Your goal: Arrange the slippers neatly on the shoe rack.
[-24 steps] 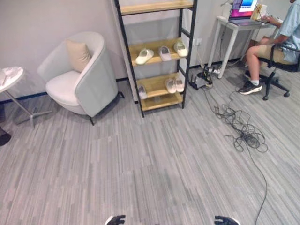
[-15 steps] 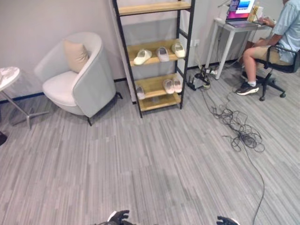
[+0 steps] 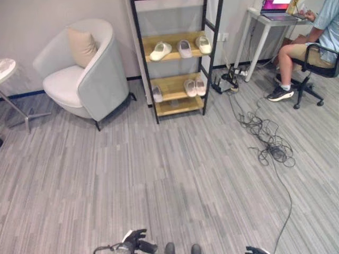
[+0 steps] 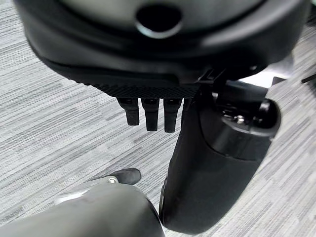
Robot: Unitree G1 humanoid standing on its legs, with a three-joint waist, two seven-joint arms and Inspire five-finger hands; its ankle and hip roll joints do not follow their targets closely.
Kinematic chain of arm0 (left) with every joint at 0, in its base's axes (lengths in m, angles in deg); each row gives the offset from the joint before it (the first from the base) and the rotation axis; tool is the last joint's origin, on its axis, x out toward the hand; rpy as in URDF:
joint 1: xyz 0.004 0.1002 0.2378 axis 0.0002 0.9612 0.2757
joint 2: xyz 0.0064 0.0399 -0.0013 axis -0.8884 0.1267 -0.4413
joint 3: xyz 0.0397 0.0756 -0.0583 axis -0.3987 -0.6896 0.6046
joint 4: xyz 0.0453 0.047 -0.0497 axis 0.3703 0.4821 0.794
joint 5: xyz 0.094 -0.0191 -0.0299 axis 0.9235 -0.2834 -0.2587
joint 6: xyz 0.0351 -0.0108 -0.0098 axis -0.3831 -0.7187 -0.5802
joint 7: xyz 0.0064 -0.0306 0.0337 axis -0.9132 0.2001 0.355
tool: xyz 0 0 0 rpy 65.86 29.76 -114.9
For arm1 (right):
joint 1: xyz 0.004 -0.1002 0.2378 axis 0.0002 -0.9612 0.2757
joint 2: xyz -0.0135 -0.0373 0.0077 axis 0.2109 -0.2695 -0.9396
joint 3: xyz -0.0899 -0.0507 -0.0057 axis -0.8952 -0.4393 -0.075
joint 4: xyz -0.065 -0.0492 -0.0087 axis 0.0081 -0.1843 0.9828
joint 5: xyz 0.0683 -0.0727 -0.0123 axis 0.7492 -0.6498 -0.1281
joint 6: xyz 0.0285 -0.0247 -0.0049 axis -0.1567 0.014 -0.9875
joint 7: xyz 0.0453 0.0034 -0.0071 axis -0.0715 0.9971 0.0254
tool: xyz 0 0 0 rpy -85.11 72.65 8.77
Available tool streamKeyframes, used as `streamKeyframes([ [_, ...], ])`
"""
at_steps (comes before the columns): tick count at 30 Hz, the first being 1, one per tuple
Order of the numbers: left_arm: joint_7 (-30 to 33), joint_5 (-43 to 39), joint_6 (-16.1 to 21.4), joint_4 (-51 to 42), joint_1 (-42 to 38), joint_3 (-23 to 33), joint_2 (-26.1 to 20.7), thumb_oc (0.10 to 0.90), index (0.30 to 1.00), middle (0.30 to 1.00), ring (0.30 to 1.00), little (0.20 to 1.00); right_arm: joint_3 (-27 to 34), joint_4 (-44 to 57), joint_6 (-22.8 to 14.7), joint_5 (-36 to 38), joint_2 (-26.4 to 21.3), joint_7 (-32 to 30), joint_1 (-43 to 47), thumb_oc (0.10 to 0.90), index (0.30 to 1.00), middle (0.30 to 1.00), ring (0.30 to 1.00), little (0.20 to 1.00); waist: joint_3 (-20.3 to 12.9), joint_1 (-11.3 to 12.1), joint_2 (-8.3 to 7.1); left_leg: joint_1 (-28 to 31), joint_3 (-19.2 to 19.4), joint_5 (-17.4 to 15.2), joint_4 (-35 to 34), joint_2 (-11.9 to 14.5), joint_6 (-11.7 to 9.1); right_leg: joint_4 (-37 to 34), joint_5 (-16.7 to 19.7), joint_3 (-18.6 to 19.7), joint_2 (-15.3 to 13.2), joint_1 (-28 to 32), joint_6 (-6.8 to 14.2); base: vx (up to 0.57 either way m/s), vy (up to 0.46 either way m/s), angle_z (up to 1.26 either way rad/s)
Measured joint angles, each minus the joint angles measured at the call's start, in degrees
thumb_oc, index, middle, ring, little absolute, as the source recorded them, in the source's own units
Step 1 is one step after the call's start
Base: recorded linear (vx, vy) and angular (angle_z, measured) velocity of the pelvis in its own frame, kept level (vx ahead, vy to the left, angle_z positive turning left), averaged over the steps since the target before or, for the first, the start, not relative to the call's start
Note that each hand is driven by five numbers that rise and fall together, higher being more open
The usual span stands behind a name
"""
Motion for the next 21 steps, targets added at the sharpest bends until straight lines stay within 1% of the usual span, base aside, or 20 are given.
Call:
streamKeyframes([
  [1,0.0,0.0,0.0,0.0,0.0,0.0,0.0,0.8,0.9,0.9,0.9,0.9,0.0,0.0,0.0,0.0,0.0,0.0,0.0,0.8,0.9,0.9,0.9,0.9,0.0,0.0,0.0,0.0,0.0,0.0,0.0,0.0,0.0,0.0,0.0,0.0,0.0,0.0,0.0,0.11,-0.005,0.0],
  [2,0.0,0.0,0.1,0.3,-0.6,0.9,0.2,0.8,0.9,0.9,0.9,0.9,0.0,0.2,0.0,0.0,-0.1,-0.2,0.4,0.8,0.9,0.9,0.9,0.9,0.5,-0.2,-0.11,-2.5,0.7,-2.1,5.0,1.0,0.8,-1.6,0.8,-0.6,-0.3,0.8,-1.9,0.13,0.01,0.1],
  [3,0.0,0.0,0.1,0.9,-1.0,0.9,0.4,0.8,0.9,0.9,0.9,0.9,0.0,0.4,-0.1,0.0,-0.1,-0.3,0.6,0.8,0.9,0.9,0.9,0.9,0.7,-0.6,0.15,-3.6,0.9,-2.4,6.9,2.1,0.6,-1.6,0.4,-0.7,-0.4,0.9,-2.2,0.13,0.01,0.14],
  [4,0.0,0.0,0.1,0.9,-1.2,0.9,0.4,0.8,0.9,0.9,0.9,0.9,0.0,0.4,-0.1,0.0,-0.1,-0.3,0.6,0.8,0.9,0.9,0.9,0.9,0.8,-0.9,0.1,-3.9,1.2,-2.7,6.9,2.6,0.6,-1.6,0.3,-0.9,-0.7,0.9,-2.1,0.17,0.022,0.17],
  [5,0.0,0.0,0.1,0.9,-1.1,0.9,0.4,0.8,0.9,0.9,0.9,0.9,0.0,0.4,-0.1,0.1,-0.1,-0.3,0.6,0.8,0.9,0.9,0.9,0.9,0.9,-1.4,0.2,-4.1,1.6,-2.7,5.0,3.1,0.6,-1.6,0.2,-0.9,-1.2,0.9,-1.8,0.19,0.031,0.1],
  [6,0.0,-0.1,0.1,0.9,-1.1,0.9,0.5,0.8,0.9,0.9,0.9,0.9,0.0,0.4,-0.1,0.1,-0.1,-0.3,0.6,0.8,0.9,0.9,0.9,0.9,1.0,-1.4,0.25,-4.3,1.6,-2.6,4.4,3.2,0.6,-1.6,0.0,-0.9,-1.4,0.9,-1.6,0.27,0.048,0.07],
  [7,0.0,-0.1,0.2,0.9,-1.4,0.9,0.5,0.8,0.9,0.9,0.9,0.9,0.0,0.4,-0.1,0.1,-0.2,-0.3,0.6,0.8,0.9,0.9,0.9,0.9,1.5,-1.4,0.4,-4.4,1.7,-2.3,1.7,3.2,0.2,-1.6,-0.3,-0.9,-2.1,0.9,-1.1,0.15,0.033,0.03],
  [8,0.0,-0.1,0.4,0.9,-1.4,0.8,0.6,0.8,0.9,0.9,0.9,0.9,0.0,0.4,-0.1,0.1,-0.4,-0.3,0.7,0.8,0.9,0.9,0.9,0.9,1.6,-1.4,0.68,-4.4,1.9,-1.9,-0.1,3.1,0.2,-1.6,-0.5,-0.9,-2.3,0.9,-0.8,0.18,0.042,-0.01],
  [9,0.0,-0.2,0.5,0.9,-1.4,0.7,0.9,0.8,0.9,0.9,0.9,0.9,0.0,0.4,-0.1,0.1,-0.6,-0.4,0.8,0.8,0.9,0.9,0.9,0.9,1.6,-1.4,1.44,-4.5,2.0,-1.1,-2.5,3.4,0.1,-1.6,-0.9,-0.6,-2.4,0.8,-0.1,0.25,0.074,-0.09],
  [11,0.0,-0.8,0.9,0.9,-0.9,0.7,2.4,0.8,0.9,0.9,0.9,0.9,0.0,0.5,-0.1,0.2,-1.4,-0.6,1.2,0.8,0.9,0.9,0.9,0.9,1.2,-1.0,4.23,-4.1,1.4,-1.0,-6.6,3.8,-0.5,-1.6,-1.6,0.6,-1.8,0.6,1.4,0.29,0.104,-0.35],
  [12,0.0,-2.1,1.0,0.8,-0.2,1.4,3.1,0.8,0.9,0.9,0.9,0.9,0.0,0.5,0.0,0.5,-1.5,-0.7,1.5,0.8,0.9,0.9,0.9,0.9,1.0,-0.6,5.51,-3.1,1.3,1.6,-7.8,4.0,1.0,-1.4,-1.9,2.5,-1.4,0.0,2.9,0.27,0.141,-0.81],
  [13,0.0,-2.2,0.9,0.7,-0.2,2.1,2.7,0.8,0.9,0.9,0.9,0.9,0.0,1.1,0.0,0.5,-0.9,-0.7,2.1,0.8,0.9,0.9,0.9,0.9,1.1,0.4,4.98,-2.9,3.7,0.9,-7.3,3.4,2.5,-0.8,-3.1,5.2,-2.1,-0.3,4.7,0.27,0.142,-0.86],
  [14,0.0,-2.2,0.9,0.7,-0.1,2.4,2.3,0.8,0.9,0.9,0.9,0.9,0.0,2.0,0.1,0.5,-0.5,-0.5,2.0,0.8,0.9,0.9,0.9,0.9,1.1,0.8,4.38,-2.5,4.7,1.2,-7.0,2.9,3.4,-0.1,-3.0,5.9,-2.5,-0.6,5.7,0.22,0.122,-0.74],
  [15,0.1,-2.5,0.9,0.9,0.0,3.0,1.9,0.8,0.9,0.9,0.9,0.9,-0.1,2.9,-0.3,0.5,0.2,-0.3,1.6,0.8,0.9,0.9,0.9,0.9,1.1,1.3,3.55,-1.2,6.1,0.6,-6.7,1.8,4.8,2.0,-3.7,7.4,-3.9,-0.5,7.6,0.26,0.12,-0.44],
  [16,0.1,-3.6,1.0,0.8,0.1,2.9,1.8,0.8,0.9,0.9,0.9,0.9,0.0,3.6,-0.3,0.5,0.4,-0.1,1.4,0.8,0.9,0.9,0.9,0.9,1.0,1.8,3.19,-0.1,7.3,-0.6,-6.2,0.8,5.4,4.6,-5.1,7.9,-5.5,-0.6,9.5,0.36,0.169,-0.34],
  [17,0.1,-4.1,1.0,0.8,0.3,2.8,1.9,0.8,0.9,0.9,0.9,0.9,0.0,4.0,-0.4,0.5,0.5,-0.1,1.9,0.8,0.9,0.9,0.9,0.9,1.0,2.0,3.14,0.4,7.5,-1.4,-6.0,0.3,5.8,6.0,-5.7,8.1,-5.9,-1.3,10.3,0.31,0.132,-0.25],
  [18,0.0,-4.3,1.0,0.5,0.0,2.8,1.6,0.8,0.9,0.9,0.9,0.9,0.0,3.8,-0.3,0.4,0.6,0.2,2.2,0.8,0.9,0.9,0.9,0.9,0.9,2.1,2.84,1.3,7.5,-3.3,-6.1,-0.8,6.7,9.6,-7.4,8.8,-6.5,-2.1,11.7,0.22,0.095,-0.21],
  [19,0.0,-4.3,0.9,0.7,0.2,2.8,1.4,0.8,0.9,0.9,0.9,0.9,0.0,4.2,-0.2,0.4,0.8,0.3,2.9,0.8,0.9,0.9,0.9,0.9,0.7,2.0,2.62,2.2,8.2,-2.8,-6.2,-1.3,8.4,14.8,-9.6,9.3,-6.7,-4.2,13.1,0.11,0.046,-0.24],
  [20,0.0,-4.3,0.9,0.7,0.8,2.8,1.3,0.8,0.9,0.9,0.9,0.9,0.0,4.3,-0.3,0.4,0.9,0.3,2.9,0.8,0.9,0.9,0.9,0.9,0.7,2.1,2.53,2.5,8.9,-3.0,-6.1,-1.3,8.9,18.2,-10.9,9.4,-6.8,-5.3,13.8,0.2,0.051,-0.18],
  [21,0.0,-4.2,0.8,0.8,0.8,2.7,0.9,0.8,0.9,0.9,0.9,0.9,0.0,4.5,-0.3,0.4,1.2,0.4,4.0,0.8,0.9,0.9,0.9,0.9,0.6,1.9,2.27,2.9,8.9,-3.3,-6.0,-1.5,9.2,25.0,-12.1,9.7,-6.8,-8.2,15.4,0.24,0.048,-0.06],
])
